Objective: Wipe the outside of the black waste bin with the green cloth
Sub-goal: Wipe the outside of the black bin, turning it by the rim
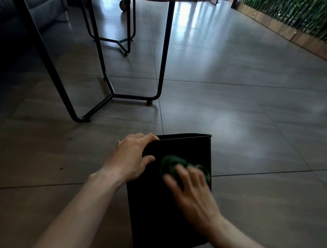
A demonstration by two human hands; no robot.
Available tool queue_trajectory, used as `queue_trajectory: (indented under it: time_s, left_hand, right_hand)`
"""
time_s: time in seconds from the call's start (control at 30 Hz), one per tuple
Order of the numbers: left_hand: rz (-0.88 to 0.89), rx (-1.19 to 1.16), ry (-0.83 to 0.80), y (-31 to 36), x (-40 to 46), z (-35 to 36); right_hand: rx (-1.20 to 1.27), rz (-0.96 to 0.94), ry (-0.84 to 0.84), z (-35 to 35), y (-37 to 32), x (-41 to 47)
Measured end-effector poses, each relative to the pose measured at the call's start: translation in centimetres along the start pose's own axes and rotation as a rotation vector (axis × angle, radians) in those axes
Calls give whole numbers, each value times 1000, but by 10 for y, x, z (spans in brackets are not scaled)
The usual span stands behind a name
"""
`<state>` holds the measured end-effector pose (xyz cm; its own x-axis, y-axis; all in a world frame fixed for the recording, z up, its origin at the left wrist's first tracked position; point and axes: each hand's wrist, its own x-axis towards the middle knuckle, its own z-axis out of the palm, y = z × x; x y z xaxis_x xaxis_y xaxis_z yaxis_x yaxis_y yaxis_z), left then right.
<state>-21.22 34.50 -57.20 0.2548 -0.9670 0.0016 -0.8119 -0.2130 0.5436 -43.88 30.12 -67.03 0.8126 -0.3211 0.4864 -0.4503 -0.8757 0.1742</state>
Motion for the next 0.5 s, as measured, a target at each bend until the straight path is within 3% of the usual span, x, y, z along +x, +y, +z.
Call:
queue_trajectory:
  time_s: [0.1,0.17,0.23,0.33,0.4,0.5]
  left_hand:
    - [-2,8,0,0,1,1]
    - [0,10,-2,0,1,2]
    - [0,2,-9,0,2,2]
    - [10,7,-12,1,2,1]
    - [14,14,-6,1,3,0]
    - [12,14,1,2,3,0]
  right_hand:
    - [-5,-202,-58,3,-24,-50]
    - [17,-210,-66,0,-19,-51]
    - [37,-70,-18,-5,-4,-24]
    - [86,313,76,-12,26,37]
    - [87,399,79,-13,29,58]
    - [16,165,46,-6,8,33]
